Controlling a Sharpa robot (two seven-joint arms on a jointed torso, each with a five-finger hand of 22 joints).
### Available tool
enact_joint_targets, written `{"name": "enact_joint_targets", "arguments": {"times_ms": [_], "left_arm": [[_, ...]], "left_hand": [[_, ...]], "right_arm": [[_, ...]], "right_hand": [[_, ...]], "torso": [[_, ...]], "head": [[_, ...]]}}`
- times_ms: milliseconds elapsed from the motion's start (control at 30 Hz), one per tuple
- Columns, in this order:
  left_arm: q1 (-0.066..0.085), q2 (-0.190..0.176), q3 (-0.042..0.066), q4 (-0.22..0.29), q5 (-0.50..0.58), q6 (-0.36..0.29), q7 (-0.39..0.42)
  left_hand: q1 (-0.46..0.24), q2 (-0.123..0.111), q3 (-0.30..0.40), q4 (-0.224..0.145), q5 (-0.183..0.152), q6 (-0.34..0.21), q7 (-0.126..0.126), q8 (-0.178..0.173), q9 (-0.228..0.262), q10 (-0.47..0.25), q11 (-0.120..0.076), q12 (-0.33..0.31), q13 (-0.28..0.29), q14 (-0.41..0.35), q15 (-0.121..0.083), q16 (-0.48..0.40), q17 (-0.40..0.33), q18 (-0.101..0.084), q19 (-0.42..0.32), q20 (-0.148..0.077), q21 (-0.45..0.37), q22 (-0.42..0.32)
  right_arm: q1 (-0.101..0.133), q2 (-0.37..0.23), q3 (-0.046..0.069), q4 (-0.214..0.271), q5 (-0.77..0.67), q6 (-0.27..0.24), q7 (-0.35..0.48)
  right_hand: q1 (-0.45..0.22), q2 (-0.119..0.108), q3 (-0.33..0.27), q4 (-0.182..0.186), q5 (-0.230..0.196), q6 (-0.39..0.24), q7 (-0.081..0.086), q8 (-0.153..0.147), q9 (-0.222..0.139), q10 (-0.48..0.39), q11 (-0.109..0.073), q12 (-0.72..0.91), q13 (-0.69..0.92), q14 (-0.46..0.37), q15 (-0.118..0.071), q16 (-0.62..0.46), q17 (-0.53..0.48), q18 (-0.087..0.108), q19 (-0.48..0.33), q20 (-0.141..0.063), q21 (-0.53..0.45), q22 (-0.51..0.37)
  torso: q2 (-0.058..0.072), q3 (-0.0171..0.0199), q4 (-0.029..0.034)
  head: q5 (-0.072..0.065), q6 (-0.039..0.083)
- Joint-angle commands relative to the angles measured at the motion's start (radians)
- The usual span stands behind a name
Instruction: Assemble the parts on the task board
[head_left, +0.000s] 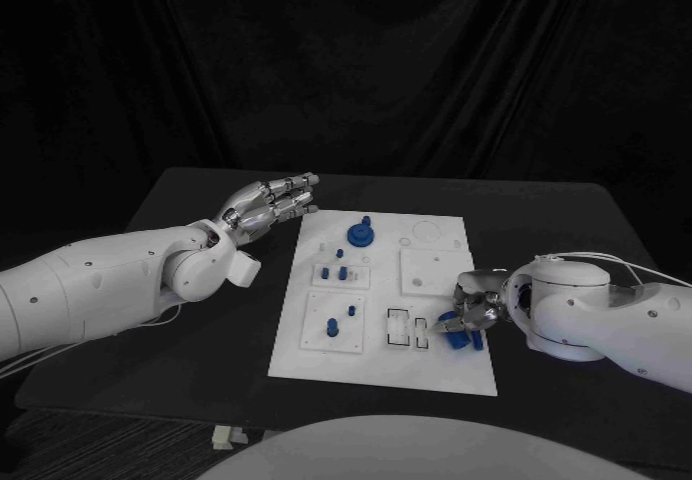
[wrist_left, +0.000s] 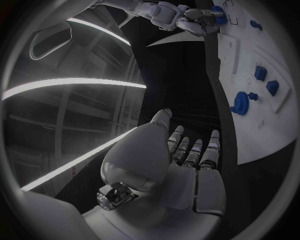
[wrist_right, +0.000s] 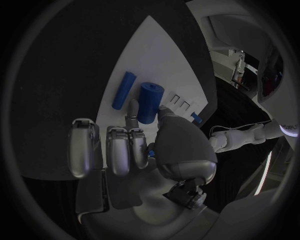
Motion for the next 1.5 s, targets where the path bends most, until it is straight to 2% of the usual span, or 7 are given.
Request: {"name": "enact_joint_targets", "arguments": {"times_ms": [33,200,300,467,833,1200,1500], "left_arm": [[-0.001,0.0,0.001,0.002,0.007,0.012,0.009],[-0.002,-0.002,0.001,0.002,0.007,0.011,0.008],[-0.002,-0.003,0.001,0.003,0.007,0.01,0.007],[-0.002,-0.003,0.001,0.004,0.007,0.009,0.005],[-0.002,0.005,0.001,0.001,0.007,0.012,0.003],[-0.002,0.007,0.001,-0.002,0.007,0.017,0.0],[-0.002,0.011,0.001,-0.005,0.007,0.023,-0.002]], "left_hand": [[-0.002,0.009,0.01,0.0,0.007,-0.004,0.003,0.004,0.0,-0.001,0.006,-0.003,-0.001,-0.008,0.001,0.001,-0.001,-0.02,0.003,-0.001,-0.006,0.0],[-0.002,0.009,0.011,-0.001,0.009,-0.004,0.003,0.004,0.0,-0.001,0.006,-0.003,-0.001,-0.007,0.002,0.001,-0.001,-0.02,0.004,-0.001,-0.006,-0.001],[-0.002,0.01,0.012,-0.001,0.01,-0.004,0.003,0.004,0.0,-0.001,0.006,-0.003,-0.001,-0.007,0.002,0.002,-0.001,-0.021,0.005,-0.001,-0.006,0.0],[-0.002,0.01,0.012,-0.001,0.01,-0.004,0.003,0.004,0.0,-0.001,0.006,-0.003,-0.001,-0.007,0.002,0.002,-0.001,-0.021,0.005,-0.001,-0.006,0.0],[-0.003,0.01,0.016,-0.003,0.015,-0.003,0.003,0.005,0.0,-0.001,0.006,-0.002,0.0,-0.006,0.003,0.003,0.0,-0.021,0.006,-0.001,-0.005,0.0],[-0.003,0.012,0.019,-0.004,0.018,-0.004,0.003,0.004,0.0,-0.001,0.006,-0.003,0.0,-0.007,0.004,0.003,-0.001,-0.022,0.006,-0.001,-0.005,-0.001],[-0.003,0.013,0.021,-0.004,0.019,-0.004,0.003,0.004,0.0,-0.001,0.006,-0.004,-0.001,-0.007,0.004,0.002,-0.001,-0.022,0.006,-0.001,-0.005,-0.002]], "right_arm": [[-0.006,-0.002,-0.002,0.007,0.045,-0.083,-0.032],[-0.006,-0.013,-0.002,0.026,0.181,-0.161,-0.027],[0.005,-0.024,-0.002,0.041,0.255,-0.197,-0.024],[0.045,-0.038,-0.001,0.071,0.386,-0.228,-0.03],[0.082,-0.028,-0.002,0.084,0.543,-0.23,-0.038],[0.035,0.032,-0.002,0.025,0.545,-0.231,-0.03],[0.013,0.071,-0.002,0.004,0.507,-0.233,-0.026]], "right_hand": [[0.077,0.009,0.03,-0.043,0.078,-0.016,-0.01,-0.017,-0.009,0.102,-0.006,0.003,0.263,0.099,0.002,-0.004,0.24,0.013,0.015,0.002,-0.018,0.203],[0.137,-0.003,0.104,-0.082,0.347,-0.013,-0.008,-0.058,-0.044,0.102,-0.006,0.003,0.263,0.099,0.005,-0.005,0.239,0.014,0.014,0.005,-0.025,0.201],[0.138,-0.01,0.14,-0.089,0.437,-0.008,-0.006,-0.067,-0.055,0.102,-0.004,0.003,0.263,0.099,0.008,-0.004,0.24,0.014,0.016,0.008,-0.025,0.202],[0.119,-0.018,0.185,-0.092,0.506,-0.002,-0.002,-0.071,-0.061,0.102,-0.002,0.003,0.263,0.101,0.011,0.0,0.247,0.012,0.02,0.011,-0.02,0.205],[0.08,-0.018,0.208,-0.08,0.484,-0.002,0.0,-0.073,-0.063,0.102,0.0,0.003,0.263,0.101,0.013,0.002,0.25,0.012,0.022,0.012,-0.018,0.206],[0.066,-0.018,0.224,-0.083,0.433,-0.013,0.004,-0.081,-0.07,0.102,0.004,0.003,0.263,0.1,0.016,-0.001,0.245,0.014,0.017,0.015,-0.028,0.203],[0.027,-0.013,0.22,-0.066,0.292,-0.023,0.013,-0.099,-0.094,0.102,0.012,0.003,0.263,0.098,0.023,-0.005,0.237,0.015,0.014,0.021,-0.036,0.201]], "torso": [[-0.001,0.0002,-0.001],[-0.001,-0.0006,-0.0019],[-0.001,-0.0005,-0.0005],[0.0,0.0,0.0008],[-0.001,-0.0007,0.0014],[0.001,-0.0014,0.0007],[0.001,0.0002,0.0005]], "head": [[0.004,0.0],[0.009,0.0],[0.007,0.0],[0.004,0.0],[0.0,0.0],[0.001,0.0],[0.0,0.0]]}}
